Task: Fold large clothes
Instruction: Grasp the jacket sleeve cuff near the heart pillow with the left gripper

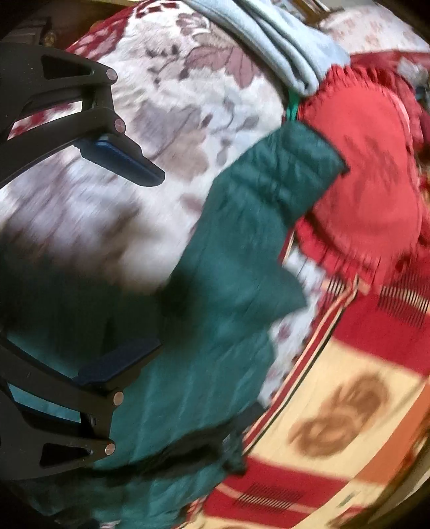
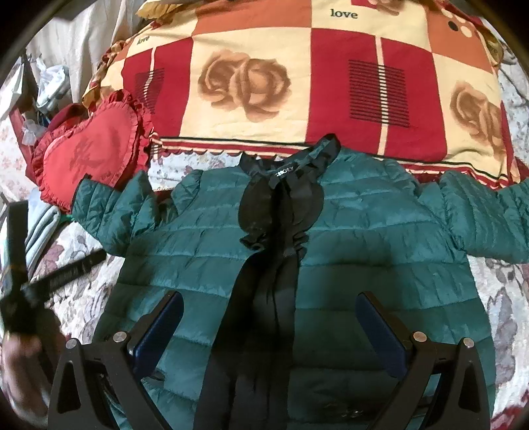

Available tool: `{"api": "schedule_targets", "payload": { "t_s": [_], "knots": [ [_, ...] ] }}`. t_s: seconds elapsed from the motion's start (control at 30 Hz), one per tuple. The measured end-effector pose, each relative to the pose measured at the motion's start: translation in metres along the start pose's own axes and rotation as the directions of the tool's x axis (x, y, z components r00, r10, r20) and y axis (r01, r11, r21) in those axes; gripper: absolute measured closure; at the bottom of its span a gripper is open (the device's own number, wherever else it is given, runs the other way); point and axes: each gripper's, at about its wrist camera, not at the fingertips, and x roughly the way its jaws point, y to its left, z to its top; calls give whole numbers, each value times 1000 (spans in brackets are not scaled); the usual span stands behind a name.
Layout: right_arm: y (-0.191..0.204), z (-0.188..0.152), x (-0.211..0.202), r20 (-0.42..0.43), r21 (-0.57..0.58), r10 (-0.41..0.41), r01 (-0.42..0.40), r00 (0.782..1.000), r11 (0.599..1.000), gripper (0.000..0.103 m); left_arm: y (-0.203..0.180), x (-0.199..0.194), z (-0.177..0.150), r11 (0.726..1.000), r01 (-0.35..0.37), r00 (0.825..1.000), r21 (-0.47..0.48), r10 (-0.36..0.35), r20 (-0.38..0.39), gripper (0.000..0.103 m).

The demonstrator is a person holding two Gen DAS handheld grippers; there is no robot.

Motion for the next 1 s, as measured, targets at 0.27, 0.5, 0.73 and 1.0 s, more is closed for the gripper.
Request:
{"api": "schedule_targets", "payload": {
  "t_s": [0.27,0.5,0.73,1.0],
  "knots": [
    [7,0,4,-30,-19,21,-21,999,1000,0,92,39,52,993,23,997,-115,-15,71,10],
    [13,1,7,-43,-17,37,-38,998,999,0,147,75,88,981,-20,992,-191,43,120,10],
    [22,2,12,-66,-21,39,-41,997,999,0,181,116,112,965,-40,988,-257,76,133,10],
    [24,1,20,-101,-25,45,-48,994,999,0,183,149,123,971,24,989,-236,11,145,18]
  ]
}}
